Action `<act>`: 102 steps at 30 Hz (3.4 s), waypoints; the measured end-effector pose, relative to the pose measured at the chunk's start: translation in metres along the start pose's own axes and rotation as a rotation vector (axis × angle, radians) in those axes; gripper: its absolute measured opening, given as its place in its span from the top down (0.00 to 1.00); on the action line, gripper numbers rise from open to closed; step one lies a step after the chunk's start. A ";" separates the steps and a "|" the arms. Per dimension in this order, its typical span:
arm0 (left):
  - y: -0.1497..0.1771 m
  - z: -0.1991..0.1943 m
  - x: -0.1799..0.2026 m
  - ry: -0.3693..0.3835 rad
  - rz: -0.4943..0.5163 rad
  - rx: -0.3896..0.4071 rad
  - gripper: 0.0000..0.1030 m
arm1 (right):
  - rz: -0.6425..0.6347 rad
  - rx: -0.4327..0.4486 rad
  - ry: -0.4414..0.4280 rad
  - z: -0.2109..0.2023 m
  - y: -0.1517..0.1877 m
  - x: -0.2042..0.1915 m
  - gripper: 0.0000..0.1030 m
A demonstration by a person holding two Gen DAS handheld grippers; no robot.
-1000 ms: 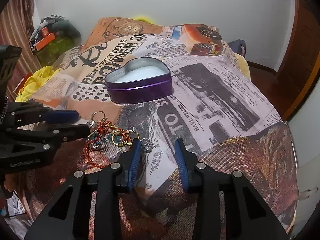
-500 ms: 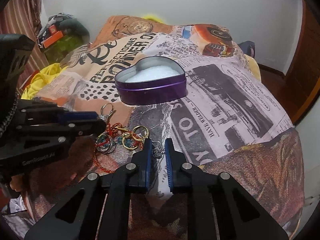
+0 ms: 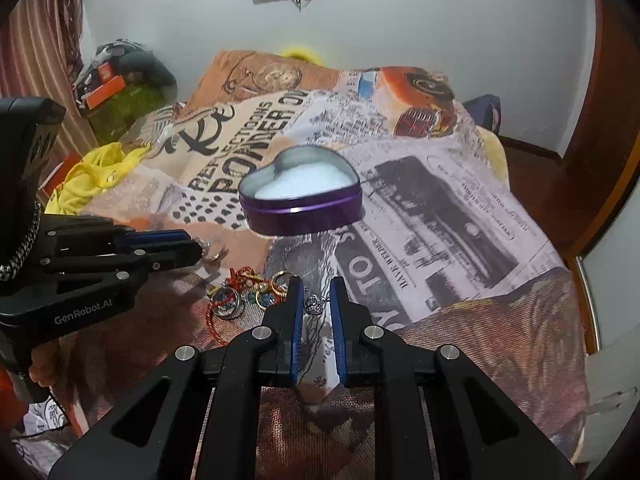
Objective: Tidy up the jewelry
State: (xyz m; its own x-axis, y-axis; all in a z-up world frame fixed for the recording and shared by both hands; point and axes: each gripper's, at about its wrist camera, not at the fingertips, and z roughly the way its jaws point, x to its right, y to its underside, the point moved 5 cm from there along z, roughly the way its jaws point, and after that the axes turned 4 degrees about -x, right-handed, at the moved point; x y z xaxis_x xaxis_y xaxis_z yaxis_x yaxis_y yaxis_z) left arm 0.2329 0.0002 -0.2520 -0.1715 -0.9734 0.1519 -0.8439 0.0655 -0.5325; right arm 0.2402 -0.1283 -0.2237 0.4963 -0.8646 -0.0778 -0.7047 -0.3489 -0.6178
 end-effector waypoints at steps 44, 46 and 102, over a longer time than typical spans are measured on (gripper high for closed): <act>-0.025 -0.002 0.008 -0.026 0.038 0.019 0.89 | 0.017 0.091 0.024 -0.019 -0.026 0.009 0.88; -0.032 -0.008 0.008 -0.022 0.038 0.040 0.89 | 0.012 0.097 0.024 -0.018 -0.031 0.008 0.88; -0.086 0.024 -0.005 0.040 0.046 0.036 0.89 | -0.049 -0.037 -0.067 0.059 -0.071 0.008 0.81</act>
State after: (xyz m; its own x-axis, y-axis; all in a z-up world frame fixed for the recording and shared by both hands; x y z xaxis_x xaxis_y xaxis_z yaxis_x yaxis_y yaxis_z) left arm 0.3183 -0.0062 -0.2268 -0.2309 -0.9598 0.1595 -0.8159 0.1017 -0.5692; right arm 0.3246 -0.0890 -0.2264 0.5626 -0.8205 -0.1016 -0.6966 -0.4042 -0.5928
